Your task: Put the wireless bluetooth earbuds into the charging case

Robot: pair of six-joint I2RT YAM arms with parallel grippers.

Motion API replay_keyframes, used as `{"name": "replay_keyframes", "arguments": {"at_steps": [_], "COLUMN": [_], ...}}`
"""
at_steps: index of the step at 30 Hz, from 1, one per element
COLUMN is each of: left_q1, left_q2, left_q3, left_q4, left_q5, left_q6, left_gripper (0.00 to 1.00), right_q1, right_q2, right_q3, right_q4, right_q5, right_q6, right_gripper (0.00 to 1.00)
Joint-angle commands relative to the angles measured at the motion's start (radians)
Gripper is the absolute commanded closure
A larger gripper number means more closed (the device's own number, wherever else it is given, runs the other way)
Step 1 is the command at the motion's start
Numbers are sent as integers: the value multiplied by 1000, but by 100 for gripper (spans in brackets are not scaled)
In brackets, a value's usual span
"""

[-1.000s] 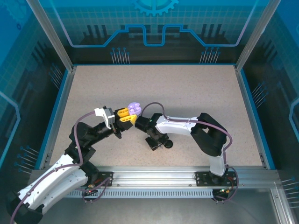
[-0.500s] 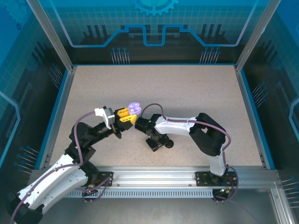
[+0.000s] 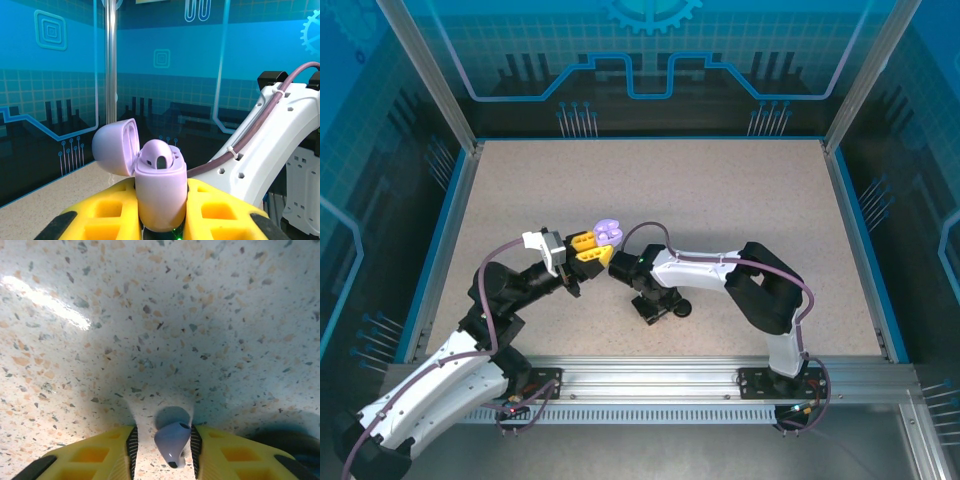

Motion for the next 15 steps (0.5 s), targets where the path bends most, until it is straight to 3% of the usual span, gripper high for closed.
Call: {"name": "replay_keyframes", "arguments": {"at_steps": [1, 15], "left_q1": [-8, -8], "left_q2": [-2, 6], "left_q3": [3, 8], "left_q4": [11, 15], "left_q5": [-16, -14], "left_q6": [12, 13], "left_gripper": [87, 87], "right_q1": [1, 3], "right_q2": [-13, -44], "right_q3": [-5, -56], "right_q4": [-39, -44], "right_q5": [1, -42], "right_q6": [5, 47], "right_gripper": [62, 62]}}
